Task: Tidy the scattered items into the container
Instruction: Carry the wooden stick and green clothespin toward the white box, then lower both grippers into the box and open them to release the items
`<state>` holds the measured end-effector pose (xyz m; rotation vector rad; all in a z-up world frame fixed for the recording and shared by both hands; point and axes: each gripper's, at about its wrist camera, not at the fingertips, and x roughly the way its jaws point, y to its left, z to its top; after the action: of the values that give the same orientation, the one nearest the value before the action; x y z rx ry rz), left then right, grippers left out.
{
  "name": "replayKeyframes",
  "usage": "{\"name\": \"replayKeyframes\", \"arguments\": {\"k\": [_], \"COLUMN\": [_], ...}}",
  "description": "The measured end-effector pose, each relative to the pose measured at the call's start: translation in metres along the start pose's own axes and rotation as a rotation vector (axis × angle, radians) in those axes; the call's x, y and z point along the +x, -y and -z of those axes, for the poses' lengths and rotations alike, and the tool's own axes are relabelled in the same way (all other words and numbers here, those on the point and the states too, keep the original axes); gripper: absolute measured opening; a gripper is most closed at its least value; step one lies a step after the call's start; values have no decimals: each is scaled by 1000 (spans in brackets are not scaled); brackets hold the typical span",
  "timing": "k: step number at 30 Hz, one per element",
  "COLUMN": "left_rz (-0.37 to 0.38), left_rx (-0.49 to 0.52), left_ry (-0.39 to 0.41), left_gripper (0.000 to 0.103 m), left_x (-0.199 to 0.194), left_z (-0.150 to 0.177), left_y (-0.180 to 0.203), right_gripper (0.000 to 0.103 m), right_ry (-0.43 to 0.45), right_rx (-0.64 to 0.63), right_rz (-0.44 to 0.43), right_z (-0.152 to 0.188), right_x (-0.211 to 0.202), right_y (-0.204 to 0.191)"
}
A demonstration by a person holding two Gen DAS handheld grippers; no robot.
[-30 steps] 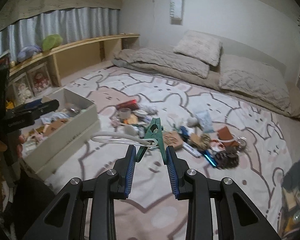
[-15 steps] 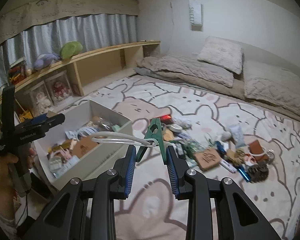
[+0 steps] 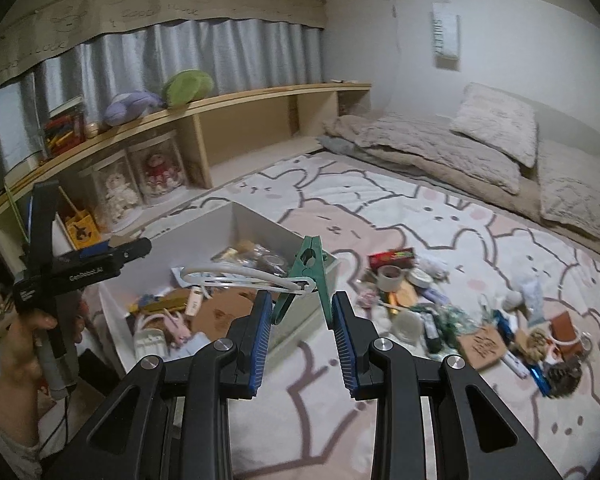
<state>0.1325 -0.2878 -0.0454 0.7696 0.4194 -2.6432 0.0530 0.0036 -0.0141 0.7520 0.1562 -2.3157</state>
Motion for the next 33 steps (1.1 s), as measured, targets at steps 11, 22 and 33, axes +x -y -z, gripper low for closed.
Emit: {"name": "replayKeyframes", "arguments": {"k": [11, 22, 33], "left_rz": [-94, -194, -150], "left_rx": [-173, -256, -194], "left_ry": [-126, -192, -128], "left_gripper": [101, 102, 103], "left_x": [23, 46, 25], "left_z": [5, 5, -5], "left_y": [-35, -50, -51], "right_gripper": [31, 31, 31], "right_ry": [4, -28, -87], "right_rx": [-66, -79, -75], "right_rz": [-133, -205, -233], "right_z": [-18, -27, -32], "right_x": [22, 52, 89], "right_y": [-48, -59, -71]}}
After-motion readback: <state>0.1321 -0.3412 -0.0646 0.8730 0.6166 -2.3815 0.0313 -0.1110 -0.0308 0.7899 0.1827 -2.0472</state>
